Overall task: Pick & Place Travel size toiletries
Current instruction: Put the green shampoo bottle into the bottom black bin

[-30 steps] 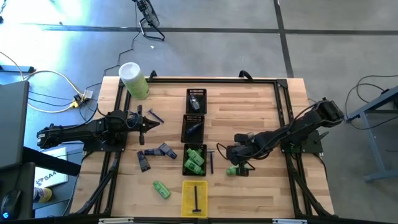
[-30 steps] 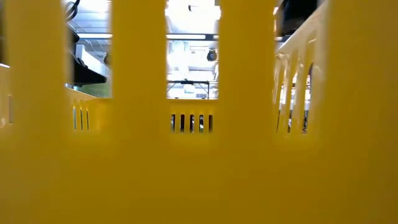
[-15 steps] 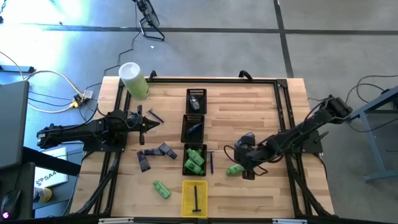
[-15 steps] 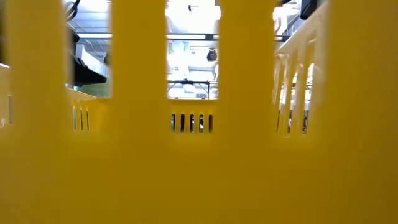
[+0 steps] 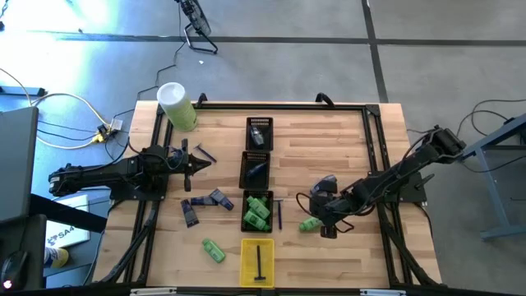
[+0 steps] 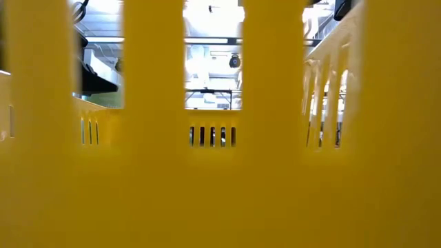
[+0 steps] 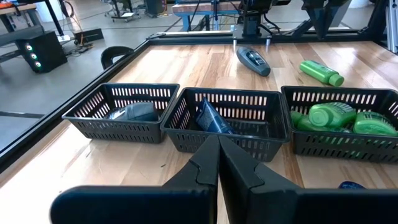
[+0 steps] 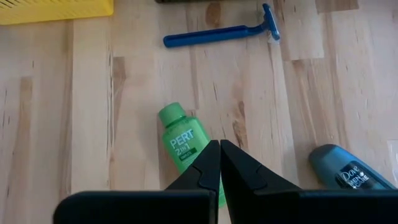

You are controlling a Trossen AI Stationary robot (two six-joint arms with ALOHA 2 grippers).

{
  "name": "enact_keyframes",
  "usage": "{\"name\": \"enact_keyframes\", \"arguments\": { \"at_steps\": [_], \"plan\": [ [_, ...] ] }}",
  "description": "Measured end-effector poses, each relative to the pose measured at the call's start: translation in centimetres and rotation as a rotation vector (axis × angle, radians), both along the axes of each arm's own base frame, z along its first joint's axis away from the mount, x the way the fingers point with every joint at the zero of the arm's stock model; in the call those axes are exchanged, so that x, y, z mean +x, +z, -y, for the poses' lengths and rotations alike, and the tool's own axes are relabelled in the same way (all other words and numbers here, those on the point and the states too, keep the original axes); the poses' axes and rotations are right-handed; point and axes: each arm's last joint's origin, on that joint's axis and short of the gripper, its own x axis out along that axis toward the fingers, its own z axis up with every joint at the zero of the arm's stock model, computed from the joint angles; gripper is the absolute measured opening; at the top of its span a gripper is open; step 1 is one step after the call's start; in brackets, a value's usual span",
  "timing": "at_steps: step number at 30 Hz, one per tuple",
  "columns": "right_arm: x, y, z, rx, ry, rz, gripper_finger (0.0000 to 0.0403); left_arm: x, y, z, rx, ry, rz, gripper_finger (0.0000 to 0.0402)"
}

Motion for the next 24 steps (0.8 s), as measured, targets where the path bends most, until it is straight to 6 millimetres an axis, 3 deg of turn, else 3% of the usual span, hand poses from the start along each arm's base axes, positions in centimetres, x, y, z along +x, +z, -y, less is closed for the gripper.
{"name": "enact_keyframes", "arguments": {
  "at_steps": [9, 24],
  "plan": [
    [0.02, 0.00, 0.02, -0.003, -0.006, 0.002, 0.0025, 0.00, 0.00, 0.00, 0.000, 0.000, 0.000, 0.0006],
    [0.10, 0.06, 0.13, -0.040, -0.029, 0.027, 0.0250, 0.00, 0.00, 0.00, 0.000, 0.000, 0.000, 0.0006]
  ]
}}
